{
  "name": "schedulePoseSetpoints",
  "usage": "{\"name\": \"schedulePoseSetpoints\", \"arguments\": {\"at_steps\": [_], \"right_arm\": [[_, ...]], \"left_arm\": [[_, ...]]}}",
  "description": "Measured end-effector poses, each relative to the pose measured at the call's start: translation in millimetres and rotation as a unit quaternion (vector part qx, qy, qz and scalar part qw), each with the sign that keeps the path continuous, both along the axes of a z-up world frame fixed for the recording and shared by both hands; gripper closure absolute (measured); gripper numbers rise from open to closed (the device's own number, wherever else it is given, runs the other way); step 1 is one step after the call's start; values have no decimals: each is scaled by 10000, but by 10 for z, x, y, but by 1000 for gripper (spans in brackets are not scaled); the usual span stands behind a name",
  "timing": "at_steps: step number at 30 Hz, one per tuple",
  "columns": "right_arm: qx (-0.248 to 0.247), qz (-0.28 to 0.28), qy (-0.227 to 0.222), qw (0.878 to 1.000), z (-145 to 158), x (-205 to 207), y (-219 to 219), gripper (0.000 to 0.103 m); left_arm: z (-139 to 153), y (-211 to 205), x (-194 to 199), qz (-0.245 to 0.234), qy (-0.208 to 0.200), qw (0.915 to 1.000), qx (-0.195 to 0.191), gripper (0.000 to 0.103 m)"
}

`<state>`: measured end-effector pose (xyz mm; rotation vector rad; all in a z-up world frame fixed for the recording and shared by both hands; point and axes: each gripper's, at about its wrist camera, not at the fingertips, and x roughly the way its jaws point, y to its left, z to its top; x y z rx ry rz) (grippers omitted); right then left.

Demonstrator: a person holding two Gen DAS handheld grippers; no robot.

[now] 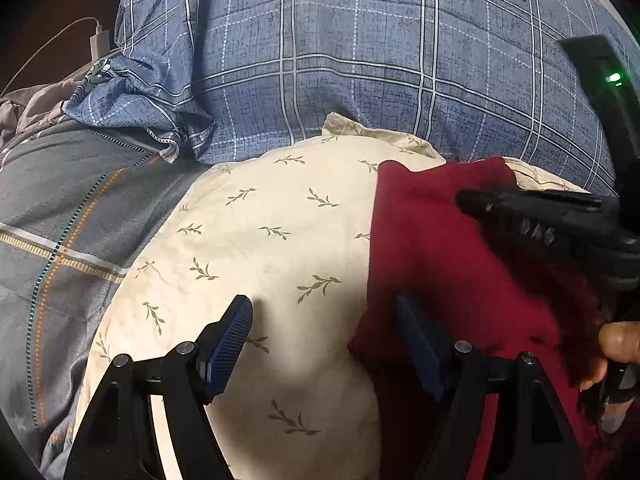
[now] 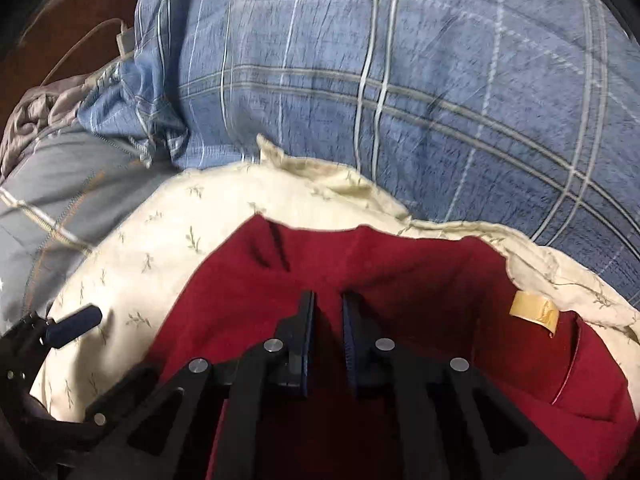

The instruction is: Fold small clothes

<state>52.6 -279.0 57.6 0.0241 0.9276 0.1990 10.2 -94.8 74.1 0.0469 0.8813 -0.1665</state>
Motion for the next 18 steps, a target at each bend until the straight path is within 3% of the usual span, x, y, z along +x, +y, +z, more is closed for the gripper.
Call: {"name": "schedulePoseSetpoints", "arguments": {"at_steps": [5, 8, 10, 12, 18], "right_arm": [[130, -225, 125, 9996, -36, 6, -48, 90], [285, -334, -4, 9990, 125, -173, -120, 76], [341, -425, -66, 9985, 225, -379, -182, 57], [337, -461, -61, 9983, 256, -592, -227, 51], [-185, -845, 298, 9958, 25, -998, -459, 51]], "left_arm": [[-6, -17, 7, -13, 0, 10000, 30, 29], [26, -2, -7, -4, -23, 10000, -7, 29], [49, 4, -21, -9, -39, 10000, -32, 29], [77, 2, -41, -25, -58, 10000, -74, 29], [207, -17, -146, -140, -185, 9995, -221, 30]]}}
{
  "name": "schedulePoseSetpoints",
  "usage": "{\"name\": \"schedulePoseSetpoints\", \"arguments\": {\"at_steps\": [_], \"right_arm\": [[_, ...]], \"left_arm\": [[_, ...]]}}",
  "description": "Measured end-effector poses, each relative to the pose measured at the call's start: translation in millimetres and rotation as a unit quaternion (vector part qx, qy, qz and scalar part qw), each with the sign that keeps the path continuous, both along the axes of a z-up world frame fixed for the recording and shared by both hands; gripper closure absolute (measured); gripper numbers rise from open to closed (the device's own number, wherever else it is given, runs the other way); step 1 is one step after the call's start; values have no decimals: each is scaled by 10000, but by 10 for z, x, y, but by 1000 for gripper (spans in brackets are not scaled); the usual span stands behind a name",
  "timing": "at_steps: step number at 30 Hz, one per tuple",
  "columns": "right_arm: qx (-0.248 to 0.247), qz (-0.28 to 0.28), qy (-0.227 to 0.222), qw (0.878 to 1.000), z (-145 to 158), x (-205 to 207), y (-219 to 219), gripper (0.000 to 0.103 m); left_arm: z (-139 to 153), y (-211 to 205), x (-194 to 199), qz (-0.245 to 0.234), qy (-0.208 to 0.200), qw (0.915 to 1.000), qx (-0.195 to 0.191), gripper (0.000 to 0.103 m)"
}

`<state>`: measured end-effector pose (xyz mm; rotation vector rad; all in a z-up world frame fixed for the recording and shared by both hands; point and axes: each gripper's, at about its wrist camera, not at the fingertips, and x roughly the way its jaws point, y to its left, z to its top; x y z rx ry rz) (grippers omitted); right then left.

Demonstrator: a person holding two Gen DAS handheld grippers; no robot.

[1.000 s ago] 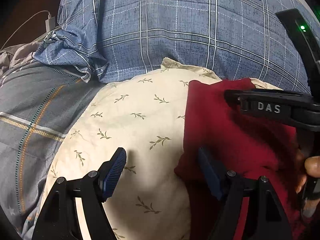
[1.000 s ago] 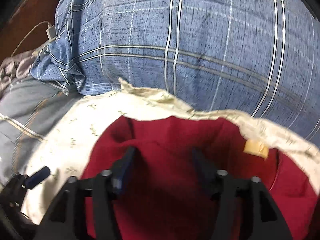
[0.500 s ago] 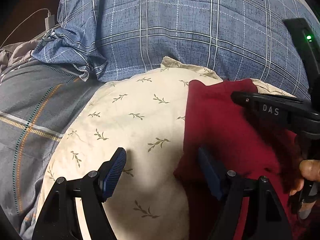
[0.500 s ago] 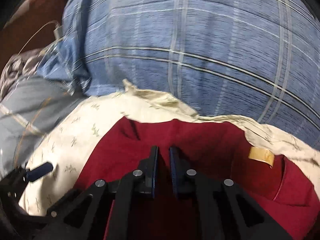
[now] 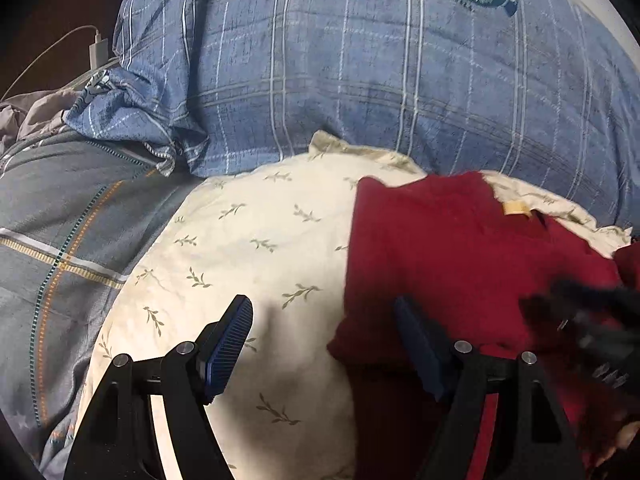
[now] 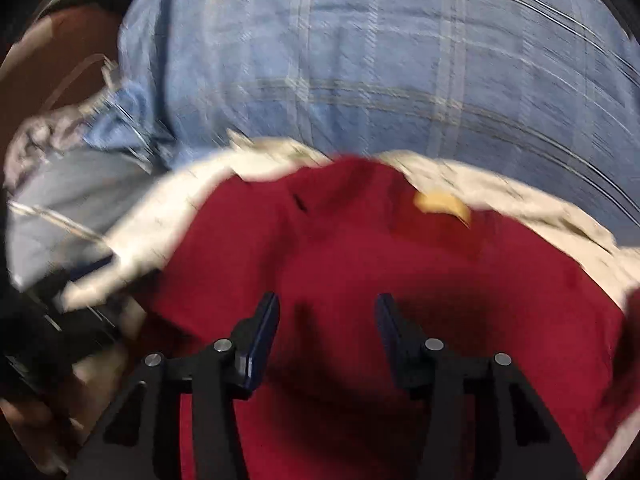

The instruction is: Fold small clothes

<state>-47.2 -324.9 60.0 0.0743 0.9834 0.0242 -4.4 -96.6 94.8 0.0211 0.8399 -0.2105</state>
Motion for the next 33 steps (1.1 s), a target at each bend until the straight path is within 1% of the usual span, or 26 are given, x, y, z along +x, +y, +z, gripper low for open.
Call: {"name": "schedulePoseSetpoints", "arguments": {"at_steps": [1, 2, 3, 4, 6, 7, 8, 11, 12, 14, 15, 16, 18, 19, 21, 23, 24, 26, 28, 29, 31, 33], "right_arm": [[87, -106, 120, 9998, -73, -24, -58, 51], [274, -183, 91, 9994, -112, -51, -102, 50], [346, -209, -45, 9992, -104, -79, -118, 50], [309, -181, -11, 9994, -103, -73, -104, 50], [195, -140, -8, 9997, -98, -75, -64, 47], [142, -116, -11, 9998, -98, -81, -44, 46], [95, -100, -17, 9999, -79, -100, -34, 46], [148, -77, -20, 9999, 35, -157, -105, 46], [132, -119, -93, 9998, 119, -205, -180, 46], [62, -317, -297, 9990, 295, -314, -392, 41], [38, -541, -432, 9976, 415, -401, -586, 34], [65, -694, -511, 9963, 486, -459, -724, 28], [256, -1134, -711, 9907, 642, -596, -1126, 23], [385, -1377, -790, 9866, 701, -661, -1329, 19], [689, -1988, -866, 9738, 787, -766, -1796, 16], [1092, -2544, -803, 9576, 801, -833, -2203, 15], [1386, -2776, -747, 9477, 772, -855, -2403, 15], [1844, -3185, -628, 9277, 680, -876, -2712, 15], [2124, -3542, -673, 9082, 588, -881, -2921, 15], [2276, -3731, -712, 8966, 522, -862, -3038, 15], [2541, -3934, -621, 8814, 381, -828, -3173, 15], [2961, -3996, -462, 8663, 172, -770, -3300, 15]], "left_arm": [[21, -4, -18, -23, -35, 10000, -42, 29], [46, -15, -35, -65, -94, 9999, -128, 29], [57, -18, -43, -100, -124, 9997, -202, 29], [55, -31, -43, -144, -108, 9995, -272, 29], [18, -82, -20, -339, 79, 9982, -480, 29], [-16, -121, -3, -429, 156, 9976, -518, 29], [-53, -162, 9, -464, 197, 9977, -458, 29], [-197, -285, 39, -458, 292, 9985, 39, 29], [-237, -312, 35, -494, 306, 9983, 109, 29], [-250, -349, 31, -485, 252, 9984, 147, 28], [-245, -355, 34, -478, 261, 9984, 131, 28], [-251, -347, 40, -477, 282, 9984, 99, 27], [-265, -323, 64, -435, 352, 9984, -7, 24], [-271, -305, 70, -419, 380, 9984, -60, 24], [-279, -310, 82, -407, 413, 9982, -119, 23], [-284, -314, 87, -402, 387, 9984, -93, 23], [-287, -321, 85, -400, 364, 9985, -65, 23], [-291, -335, 84, -401, 336, 9986, -26, 23], [-293, -329, 79, -402, 330, 9986, -38, 23], [-297, -330, 82, -399, 332, 9986, -43, 23], [-300, -330, 82, -407, 327, 9986, -37, 23], [-301, -330, 82, -414, 323, 9986, -35, 23]]}}
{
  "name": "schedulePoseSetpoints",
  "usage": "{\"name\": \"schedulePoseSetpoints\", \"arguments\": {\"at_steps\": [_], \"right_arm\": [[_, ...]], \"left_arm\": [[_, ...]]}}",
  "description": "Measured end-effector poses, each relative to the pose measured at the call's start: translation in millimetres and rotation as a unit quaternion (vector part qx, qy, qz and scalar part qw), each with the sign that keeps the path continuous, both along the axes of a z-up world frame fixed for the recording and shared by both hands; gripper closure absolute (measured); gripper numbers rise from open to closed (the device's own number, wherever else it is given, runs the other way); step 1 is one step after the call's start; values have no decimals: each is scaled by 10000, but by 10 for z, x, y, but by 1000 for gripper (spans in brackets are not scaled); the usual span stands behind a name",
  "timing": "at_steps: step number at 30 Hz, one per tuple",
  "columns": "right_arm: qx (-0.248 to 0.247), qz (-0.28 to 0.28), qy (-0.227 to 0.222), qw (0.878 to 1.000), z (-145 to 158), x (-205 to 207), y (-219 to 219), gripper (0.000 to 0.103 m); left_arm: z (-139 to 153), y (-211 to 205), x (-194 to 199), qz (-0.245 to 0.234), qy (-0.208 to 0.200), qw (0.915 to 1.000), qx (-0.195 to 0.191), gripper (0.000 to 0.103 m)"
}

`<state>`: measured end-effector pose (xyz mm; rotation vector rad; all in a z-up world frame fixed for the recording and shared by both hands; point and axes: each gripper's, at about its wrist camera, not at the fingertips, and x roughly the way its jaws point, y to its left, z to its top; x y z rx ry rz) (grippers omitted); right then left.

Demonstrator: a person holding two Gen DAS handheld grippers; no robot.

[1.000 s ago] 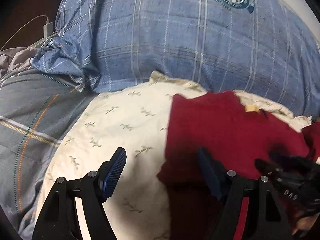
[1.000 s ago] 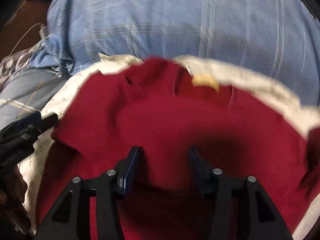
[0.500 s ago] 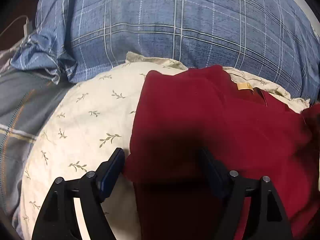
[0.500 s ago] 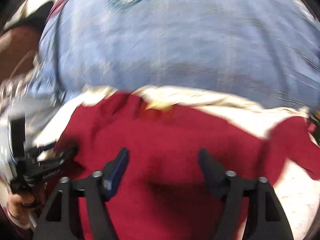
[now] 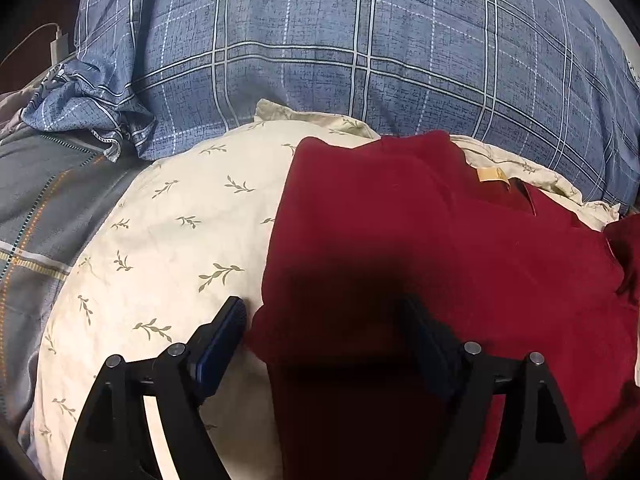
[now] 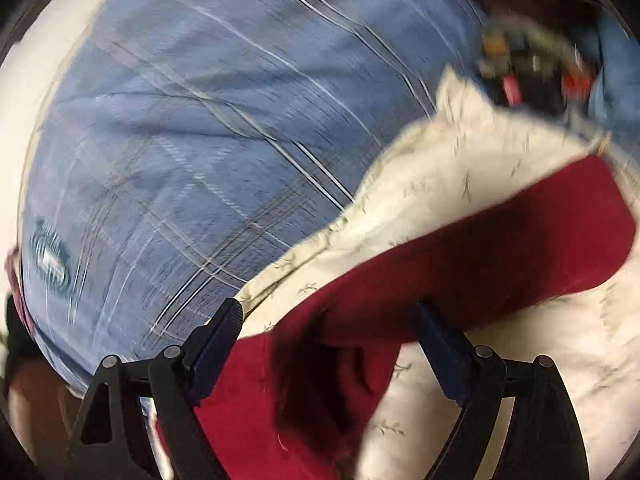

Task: Fold small clothes
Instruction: 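Grasp the other sweater sleeve with the right tool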

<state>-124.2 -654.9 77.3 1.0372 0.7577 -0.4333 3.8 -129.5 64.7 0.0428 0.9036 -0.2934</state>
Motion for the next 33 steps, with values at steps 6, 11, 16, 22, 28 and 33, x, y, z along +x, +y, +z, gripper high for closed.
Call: {"name": "schedulePoseSetpoints", "arguments": {"at_steps": [6, 11, 16, 22, 28, 33], "right_arm": [[-693, 26, -206, 9974, 60, -18, 57, 90], [-1702, 1581, -920, 9683, 766, 123, 856, 91], [-2145, 3765, -963, 8961, 782, 349, 2280, 86], [-1258, 4466, 28, 8859, -107, 383, 2777, 70], [-1070, 3812, -510, 9168, 184, 316, 2458, 40], [-1294, 2800, -526, 9498, 250, 573, 2071, 19]], "left_arm": [[70, 55, 1, -10, 55, 10000, -44, 23], [343, 258, -74, 342, -435, 9984, -149, 23], [402, 454, -84, 572, -493, 9960, -477, 23], [332, 478, -45, 599, -316, 9969, -398, 23], [349, 461, -69, 506, -328, 9973, -414, 23], [338, 472, -56, 557, -311, 9972, -379, 23]]}}
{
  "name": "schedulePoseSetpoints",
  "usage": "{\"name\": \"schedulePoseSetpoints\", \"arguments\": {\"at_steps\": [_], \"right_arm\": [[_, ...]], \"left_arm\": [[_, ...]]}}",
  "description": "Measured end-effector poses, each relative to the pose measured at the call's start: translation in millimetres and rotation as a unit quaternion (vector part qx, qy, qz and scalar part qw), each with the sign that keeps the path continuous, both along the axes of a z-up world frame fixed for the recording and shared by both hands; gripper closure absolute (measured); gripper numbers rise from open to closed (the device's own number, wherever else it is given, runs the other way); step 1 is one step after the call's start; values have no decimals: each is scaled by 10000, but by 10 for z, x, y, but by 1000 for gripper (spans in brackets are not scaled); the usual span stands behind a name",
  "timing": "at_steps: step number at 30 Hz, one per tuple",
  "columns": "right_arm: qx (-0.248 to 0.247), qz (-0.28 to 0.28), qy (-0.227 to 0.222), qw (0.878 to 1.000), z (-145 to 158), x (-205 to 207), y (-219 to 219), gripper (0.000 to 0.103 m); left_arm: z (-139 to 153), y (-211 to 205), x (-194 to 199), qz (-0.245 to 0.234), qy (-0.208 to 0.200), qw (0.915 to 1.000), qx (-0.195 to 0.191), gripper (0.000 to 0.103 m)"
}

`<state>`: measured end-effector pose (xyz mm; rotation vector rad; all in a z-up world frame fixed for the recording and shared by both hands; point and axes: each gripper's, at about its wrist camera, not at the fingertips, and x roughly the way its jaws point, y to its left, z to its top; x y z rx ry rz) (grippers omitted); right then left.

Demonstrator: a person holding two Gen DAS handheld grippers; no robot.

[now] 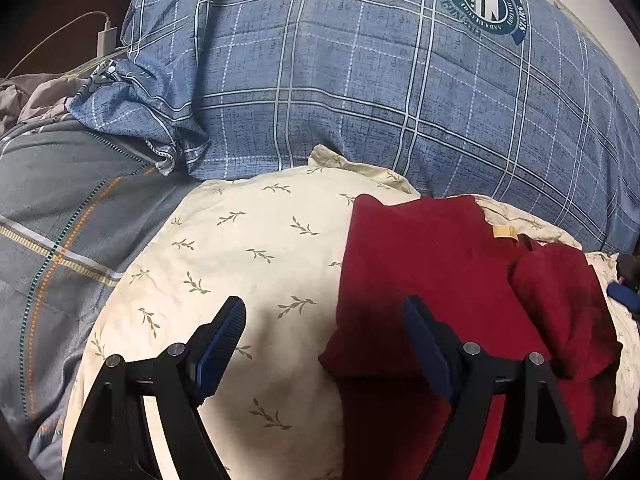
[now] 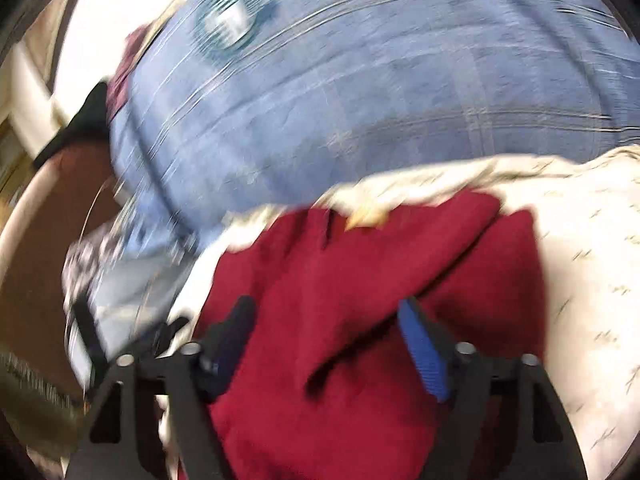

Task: Fold small clothes
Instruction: 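Grasp the other sweater sleeve with the right tool, then fold the held sleeve over the sweater body and open the right tool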

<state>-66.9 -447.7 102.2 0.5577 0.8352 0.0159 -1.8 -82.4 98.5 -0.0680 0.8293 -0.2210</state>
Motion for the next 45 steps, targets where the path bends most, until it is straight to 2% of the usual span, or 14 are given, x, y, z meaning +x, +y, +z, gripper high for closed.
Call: {"name": "schedulePoseSetpoints", "arguments": {"at_steps": [3, 5, 6, 11, 15, 17, 19, 24, 28, 32, 39, 41, 42, 45], "right_arm": [[296, -451, 591, 9968, -290, 299, -210, 22], [597, -316, 655, 9956, -436, 403, -241, 65], [524, -278, 683, 9959, -445, 446, -209, 96], [732, 756, -256, 9941, -55, 467, 356, 95], [985, 2055, -13, 9737, -149, 557, 1050, 91], [1040, 2299, 318, 9671, -279, 514, 1216, 74], [986, 2227, 424, 9690, -330, 395, 1196, 52], [185, 1641, 261, 9859, -85, -42, 694, 50], [-869, 386, 154, 9954, 192, -382, 46, 27], [-979, -275, 516, 9935, 155, -450, -315, 27], [-953, -147, 1226, 9878, -326, -241, -192, 31], [-1123, -138, 1194, 9864, -413, -233, -200, 62], [-1401, -166, 1112, 9837, -391, -262, -215, 88], [-1233, -386, 727, 9890, -238, -464, -406, 92]], "left_arm": [[2, 15, 16, 31, 6, 10000, -15, 23], [24, 48, 25, 17, -21, 9999, -102, 23], [36, 68, 24, -7, -45, 9998, -169, 23], [89, 249, 62, -372, 24, 9938, -1047, 23], [51, 323, 91, -394, 37, 9932, -1091, 23], [48, 346, 103, -406, 60, 9922, -1181, 23], [70, 405, 113, -375, 48, 9901, -1355, 23], [85, 568, 119, -136, -1, 9858, -1671, 23], [59, 509, 102, -199, 25, 9874, -1567, 23], [62, 436, 86, -283, 0, 9891, -1444, 23], [37, 381, 82, -282, -22, 9904, -1352, 23], [43, 361, 67, -335, -32, 9897, -1390, 23], [46, 356, 55, -386, -23, 9893, -1408, 23], [69, 332, 24, -567, -2, 9862, -1555, 23]]}}
